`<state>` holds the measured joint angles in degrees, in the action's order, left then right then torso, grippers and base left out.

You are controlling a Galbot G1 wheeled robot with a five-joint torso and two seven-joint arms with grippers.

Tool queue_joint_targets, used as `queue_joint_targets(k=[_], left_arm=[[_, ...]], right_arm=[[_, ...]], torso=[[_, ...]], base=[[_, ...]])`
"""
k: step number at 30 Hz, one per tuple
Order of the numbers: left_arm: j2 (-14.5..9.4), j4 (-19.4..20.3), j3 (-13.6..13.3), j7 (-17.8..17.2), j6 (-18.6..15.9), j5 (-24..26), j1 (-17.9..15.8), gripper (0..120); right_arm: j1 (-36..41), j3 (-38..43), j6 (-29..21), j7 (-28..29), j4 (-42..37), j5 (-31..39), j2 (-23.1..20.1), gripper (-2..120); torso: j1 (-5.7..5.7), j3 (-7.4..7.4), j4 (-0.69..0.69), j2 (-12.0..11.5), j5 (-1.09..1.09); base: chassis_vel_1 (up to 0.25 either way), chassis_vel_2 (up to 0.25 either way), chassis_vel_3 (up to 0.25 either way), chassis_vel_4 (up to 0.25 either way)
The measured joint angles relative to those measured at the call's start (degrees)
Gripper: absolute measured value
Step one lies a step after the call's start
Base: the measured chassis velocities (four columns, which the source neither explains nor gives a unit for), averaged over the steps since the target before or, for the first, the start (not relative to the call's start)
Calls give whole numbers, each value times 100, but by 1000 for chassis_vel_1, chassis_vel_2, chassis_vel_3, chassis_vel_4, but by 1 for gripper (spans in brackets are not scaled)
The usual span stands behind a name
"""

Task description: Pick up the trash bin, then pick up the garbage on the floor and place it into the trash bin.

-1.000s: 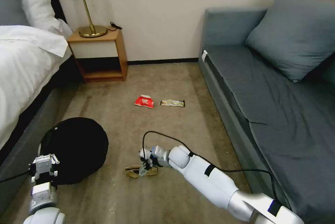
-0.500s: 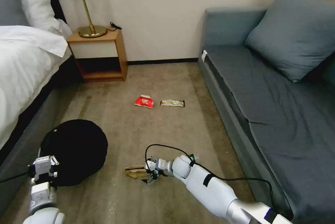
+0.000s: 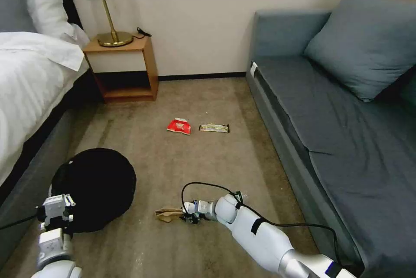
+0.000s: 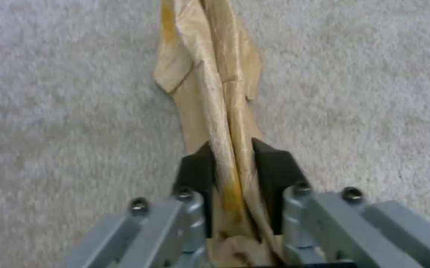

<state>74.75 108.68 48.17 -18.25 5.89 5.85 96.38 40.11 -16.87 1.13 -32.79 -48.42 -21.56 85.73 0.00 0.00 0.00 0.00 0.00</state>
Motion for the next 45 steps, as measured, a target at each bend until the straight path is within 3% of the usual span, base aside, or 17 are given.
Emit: queue_joint_targets(k=[6, 23, 31, 33, 35, 36, 39, 45], left_arm=[[8, -33, -2, 35, 63, 16, 27, 6], [-24, -129, -46, 76, 170, -23, 60, 6], [-48, -156, -86, 76, 182, -94, 41, 6], [-46, -148, -98, 84, 174, -104, 36, 6], [-39, -129, -113, 118, 163, -120, 31, 6], [-39, -129, -113, 118, 163, -120, 31, 6], [-15, -125, -133, 133, 168, -149, -4, 6], [63, -58, -160, 134, 205, -192, -10, 6]], right_arm=[[-87, 138, 2, -16, -22, -84, -44, 0], [-118, 1100, 170, -70, -435, 56, -250, 0], [-122, 1158, 16, 61, -1737, 1333, -383, 0], [-148, 1055, 44, 263, -2069, 2025, -346, 0], [-161, 795, 65, 262, -2389, 3174, -335, 0], [-161, 795, 65, 262, -2389, 3174, -335, 0], [-123, 380, -218, 114, -2712, 4221, -320, 0], [-4, 53, -157, -226, -2602, 4542, -56, 0]], torso=[[0, 0, 0, 0, 0], [0, 0, -1, 0, 0], [0, 0, 0, 0, -1], [0, 0, 0, 0, -1], [0, 0, 0, 0, 0], [0, 0, 0, 0, 0], [0, 0, 0, 0, -1], [0, 0, 0, 0, -2]], base=[[0, 0, 0, 0], [0, 0, 0, 0], [0, 0, 0, 0], [0, 0, 0, 0], [0, 0, 0, 0], [0, 0, 0, 0], [0, 0, 0, 0], [0, 0, 0, 0]])
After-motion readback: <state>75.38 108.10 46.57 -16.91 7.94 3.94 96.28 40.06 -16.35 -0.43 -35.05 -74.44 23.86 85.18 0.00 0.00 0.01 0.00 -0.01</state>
